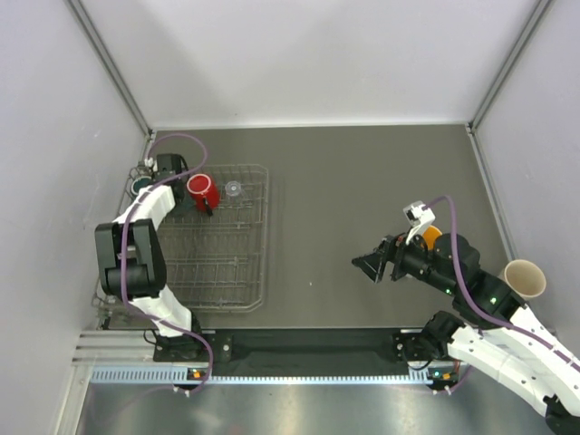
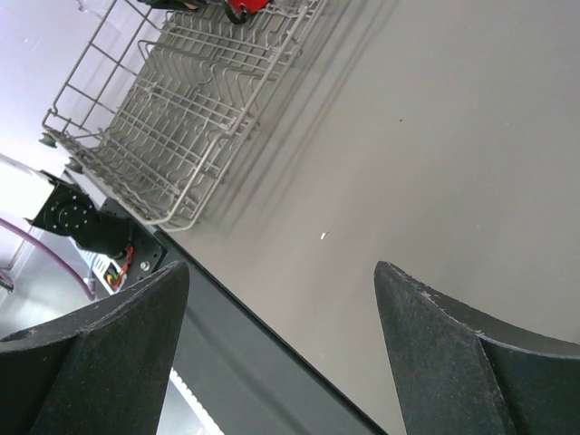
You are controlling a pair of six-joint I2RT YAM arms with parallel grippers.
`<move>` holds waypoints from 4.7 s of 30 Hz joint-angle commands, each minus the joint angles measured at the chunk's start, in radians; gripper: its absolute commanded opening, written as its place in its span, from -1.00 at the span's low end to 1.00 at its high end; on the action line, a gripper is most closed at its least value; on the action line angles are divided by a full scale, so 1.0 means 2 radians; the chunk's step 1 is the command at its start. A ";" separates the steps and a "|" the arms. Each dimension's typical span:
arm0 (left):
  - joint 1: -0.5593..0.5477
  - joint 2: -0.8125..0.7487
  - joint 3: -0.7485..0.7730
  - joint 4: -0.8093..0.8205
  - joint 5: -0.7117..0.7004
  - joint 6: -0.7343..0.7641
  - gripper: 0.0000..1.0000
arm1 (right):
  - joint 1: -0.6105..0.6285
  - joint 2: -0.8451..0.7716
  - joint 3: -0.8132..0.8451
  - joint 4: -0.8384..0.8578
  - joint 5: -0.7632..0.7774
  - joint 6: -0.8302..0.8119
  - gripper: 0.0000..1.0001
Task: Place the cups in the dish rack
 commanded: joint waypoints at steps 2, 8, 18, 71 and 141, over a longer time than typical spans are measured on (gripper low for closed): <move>0.001 0.006 0.030 0.052 0.013 0.013 -1.00 | 0.000 0.001 0.001 0.010 0.008 -0.009 0.65; 0.006 0.031 0.042 0.063 0.023 0.021 -1.00 | 0.001 0.005 0.000 0.011 0.008 -0.009 0.65; 0.013 0.069 0.071 0.058 0.033 0.029 -1.00 | 0.001 0.012 -0.002 0.014 0.007 -0.006 0.65; -0.119 -0.329 -0.115 -0.036 0.271 -0.133 0.15 | -0.008 0.163 0.076 -0.086 0.150 0.104 0.78; -0.369 -0.507 -0.236 0.038 0.439 -0.265 0.32 | -0.245 0.389 0.192 -0.149 0.147 0.078 -1.00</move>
